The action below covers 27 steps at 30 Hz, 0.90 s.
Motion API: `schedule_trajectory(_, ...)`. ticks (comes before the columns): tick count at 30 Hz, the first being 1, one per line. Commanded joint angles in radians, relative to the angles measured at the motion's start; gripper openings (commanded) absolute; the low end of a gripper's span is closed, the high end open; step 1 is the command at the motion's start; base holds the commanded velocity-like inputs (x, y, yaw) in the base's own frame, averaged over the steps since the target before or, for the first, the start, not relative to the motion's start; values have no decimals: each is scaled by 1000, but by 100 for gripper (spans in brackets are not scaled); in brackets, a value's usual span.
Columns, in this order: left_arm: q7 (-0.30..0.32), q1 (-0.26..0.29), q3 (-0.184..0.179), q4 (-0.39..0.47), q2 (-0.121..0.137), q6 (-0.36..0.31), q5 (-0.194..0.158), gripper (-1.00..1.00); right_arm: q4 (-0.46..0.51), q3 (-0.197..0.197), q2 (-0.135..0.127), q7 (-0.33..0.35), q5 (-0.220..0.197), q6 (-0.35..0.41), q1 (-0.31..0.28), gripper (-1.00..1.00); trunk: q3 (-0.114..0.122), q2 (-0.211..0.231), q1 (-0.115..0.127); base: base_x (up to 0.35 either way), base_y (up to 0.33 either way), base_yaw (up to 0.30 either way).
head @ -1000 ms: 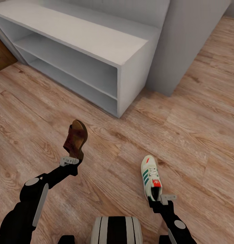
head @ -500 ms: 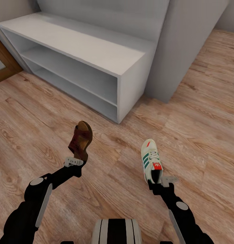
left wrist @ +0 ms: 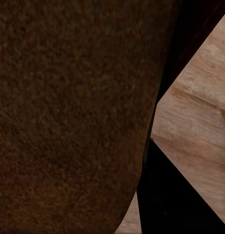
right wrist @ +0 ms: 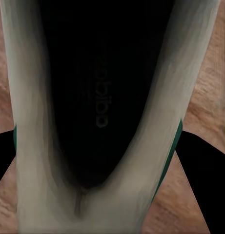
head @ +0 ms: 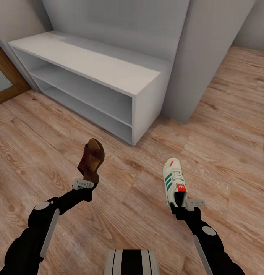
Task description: Pick up the two gym shoes and the two sandals from the corridor floor and place them onto the hallstand (shoe rack) in the corridor, making sure they are on the rack and not on the floor. Arrange them so the two gym shoes are next to each other and the two sandals are next to each other.
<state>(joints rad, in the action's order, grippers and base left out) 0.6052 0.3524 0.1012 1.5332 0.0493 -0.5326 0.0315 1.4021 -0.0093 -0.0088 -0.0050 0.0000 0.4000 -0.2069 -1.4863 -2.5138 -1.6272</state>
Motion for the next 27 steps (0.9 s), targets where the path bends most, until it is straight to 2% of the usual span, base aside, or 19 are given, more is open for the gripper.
schedule_trajectory(1, 8, 0, 2, 1, 0, -4, 8, -100, 1, 0, 0, -1, 0, 6, 0, -100, 5, 0, 1, 0, 0, -71)
schedule_trajectory(6, 8, 0, 22, 1, 0, -4, 8, -100, 1, -1, 0, -1, 0, 6, 0, -100, 31, 1, 3, 0, 0, -101)
schedule_trajectory(27, 8, 0, 25, 1, 0, -5, 8, -100, 0, 0, 0, -1, 0, 6, 0, -100, 146, 6, 12, 0, 0, -106)
